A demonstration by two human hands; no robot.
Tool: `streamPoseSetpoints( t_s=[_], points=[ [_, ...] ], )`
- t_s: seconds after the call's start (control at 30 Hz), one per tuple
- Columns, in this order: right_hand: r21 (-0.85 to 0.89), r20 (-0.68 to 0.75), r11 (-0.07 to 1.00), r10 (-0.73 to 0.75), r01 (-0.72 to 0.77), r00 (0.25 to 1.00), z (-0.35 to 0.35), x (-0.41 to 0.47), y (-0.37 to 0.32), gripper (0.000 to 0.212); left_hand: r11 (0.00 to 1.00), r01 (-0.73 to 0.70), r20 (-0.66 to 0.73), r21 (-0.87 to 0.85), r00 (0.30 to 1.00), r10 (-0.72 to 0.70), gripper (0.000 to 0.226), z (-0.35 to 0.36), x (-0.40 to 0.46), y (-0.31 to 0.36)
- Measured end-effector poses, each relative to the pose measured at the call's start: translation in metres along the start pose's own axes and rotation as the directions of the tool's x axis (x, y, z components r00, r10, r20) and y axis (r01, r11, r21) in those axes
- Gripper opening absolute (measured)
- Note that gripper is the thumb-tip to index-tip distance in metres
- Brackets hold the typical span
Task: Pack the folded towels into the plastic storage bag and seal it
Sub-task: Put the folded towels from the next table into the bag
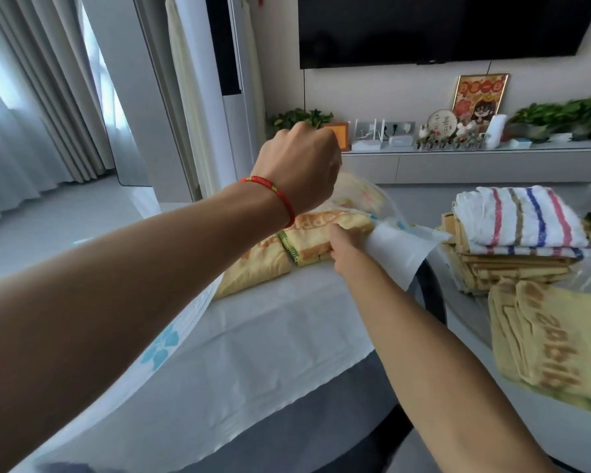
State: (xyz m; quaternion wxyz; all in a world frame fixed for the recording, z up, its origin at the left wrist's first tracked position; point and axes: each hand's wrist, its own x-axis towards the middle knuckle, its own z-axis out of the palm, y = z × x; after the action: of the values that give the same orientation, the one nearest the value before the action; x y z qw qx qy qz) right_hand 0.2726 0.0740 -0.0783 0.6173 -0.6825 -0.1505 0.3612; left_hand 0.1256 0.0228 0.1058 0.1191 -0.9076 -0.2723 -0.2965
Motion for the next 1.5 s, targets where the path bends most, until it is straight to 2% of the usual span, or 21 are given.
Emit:
streamPoseSetpoints(
  t_s=[0.07, 0.13, 0.23, 0.27, 0.33, 0.4, 0.47, 0.5, 0.57, 0.63, 0.7, 0.77, 0.87, 0.93, 1.0, 1.07, 1.13, 1.2, 1.33, 1.5],
  points=[
    [-0.225, 0.021, 0.962, -0.151, 0.152, 0.988, -0.022, -0.036, 0.004, 0.057, 1.000, 0.009, 0.008, -0.007, 1.000, -0.009, 0.025, 0.001, -0.008, 0.007],
    [-0.298, 0.172, 0.898, -0.283, 0.323, 0.944, -0.053, -0.081, 0.011, 0.047, 1.000, 0.017, 0.049, -0.008, 0.999, -0.017, 0.026, 0.001, -0.016, 0.016],
    [-0.436, 0.333, 0.700, -0.458, 0.565, 0.824, -0.116, -0.136, 0.021, 0.022, 0.999, 0.039, 0.103, -0.002, 0.994, -0.038, 0.027, 0.003, -0.028, 0.027],
    [-0.483, 0.341, 0.629, -0.506, 0.609, 0.792, -0.139, -0.150, 0.022, 0.015, 0.999, 0.048, 0.117, 0.006, 0.992, -0.048, 0.026, 0.003, -0.031, 0.030],
    [-0.549, 0.260, 0.545, -0.610, 0.634, 0.749, -0.188, -0.170, 0.026, 0.003, 0.998, 0.063, 0.139, 0.026, 0.988, -0.066, 0.026, 0.006, -0.036, 0.034],
    [-0.648, 0.085, 0.499, -0.703, 0.575, 0.706, -0.236, -0.175, 0.028, 0.012, 0.996, 0.077, 0.155, 0.052, 0.984, -0.085, 0.027, 0.009, -0.041, 0.036],
    [-0.787, -0.094, 0.489, -0.699, 0.378, 0.708, -0.280, -0.161, 0.028, 0.013, 0.993, 0.089, 0.171, 0.083, 0.980, -0.103, 0.028, 0.011, -0.047, 0.037],
    [-0.856, -0.164, 0.471, -0.639, 0.213, 0.752, -0.300, -0.151, 0.027, 0.021, 0.991, 0.091, 0.182, 0.102, 0.977, -0.108, 0.027, 0.011, -0.050, 0.038],
    [-0.898, -0.308, 0.417, -0.365, -0.142, 0.879, -0.333, -0.131, 0.030, 0.051, 0.987, 0.086, 0.217, 0.136, 0.969, -0.114, 0.027, 0.011, -0.056, 0.041],
    [-0.857, -0.403, 0.417, -0.171, -0.304, 0.899, -0.353, -0.120, 0.041, 0.070, 0.984, 0.100, 0.252, 0.144, 0.958, -0.134, 0.031, 0.011, -0.062, 0.041],
    [-0.818, -0.469, 0.446, -0.151, -0.363, 0.870, -0.362, -0.114, 0.051, 0.076, 0.981, 0.123, 0.279, 0.151, 0.947, -0.161, 0.034, 0.010, -0.068, 0.036],
    [-0.795, -0.514, 0.474, -0.195, -0.379, 0.835, -0.366, -0.112, 0.056, 0.076, 0.976, 0.144, 0.297, 0.162, 0.936, -0.188, 0.036, 0.008, -0.073, 0.028],
    [-0.717, -0.513, 0.618, -0.154, -0.322, 0.845, -0.373, -0.110, 0.045, 0.075, 0.955, 0.177, 0.286, 0.237, 0.927, -0.243, 0.035, 0.002, -0.079, 0.012],
    [-0.540, -0.460, 0.805, -0.038, -0.245, 0.887, -0.378, -0.109, 0.032, 0.069, 0.931, 0.189, 0.271, 0.312, 0.921, -0.278, 0.034, -0.005, -0.080, 0.001],
    [-0.250, -0.309, 0.954, 0.086, -0.168, 0.947, -0.378, -0.115, 0.022, 0.058, 0.918, 0.218, 0.263, 0.330, 0.913, -0.312, 0.031, -0.013, -0.078, -0.007],
    [-0.059, -0.124, 0.988, 0.134, -0.142, 0.983, -0.371, -0.132, 0.014, 0.047, 0.913, 0.259, 0.253, 0.316, 0.904, -0.344, 0.024, -0.020, -0.073, -0.012],
    [0.020, 0.017, 0.994, 0.105, -0.106, 0.994, -0.364, -0.152, 0.007, 0.039, 0.906, 0.300, 0.248, 0.298, 0.892, -0.378, 0.019, -0.025, -0.068, -0.017],
    [0.095, 0.111, 0.993, 0.056, -0.067, 0.992, -0.357, -0.173, 0.003, 0.044, 0.902, 0.332, 0.247, 0.275, 0.883, -0.400, 0.018, -0.030, -0.063, -0.021],
    [0.203, 0.371, 0.973, 0.025, -0.107, 0.928, -0.320, -0.209, 0.005, 0.045, 0.914, 0.364, 0.279, 0.179, 0.872, -0.403, 0.027, -0.042, -0.056, -0.027],
    [0.192, 0.667, 0.946, 0.070, -0.262, 0.742, -0.209, -0.219, 0.028, 0.064, 0.921, 0.387, 0.353, 0.050, 0.855, -0.379, 0.035, -0.055, -0.051, -0.033]
  ],
)
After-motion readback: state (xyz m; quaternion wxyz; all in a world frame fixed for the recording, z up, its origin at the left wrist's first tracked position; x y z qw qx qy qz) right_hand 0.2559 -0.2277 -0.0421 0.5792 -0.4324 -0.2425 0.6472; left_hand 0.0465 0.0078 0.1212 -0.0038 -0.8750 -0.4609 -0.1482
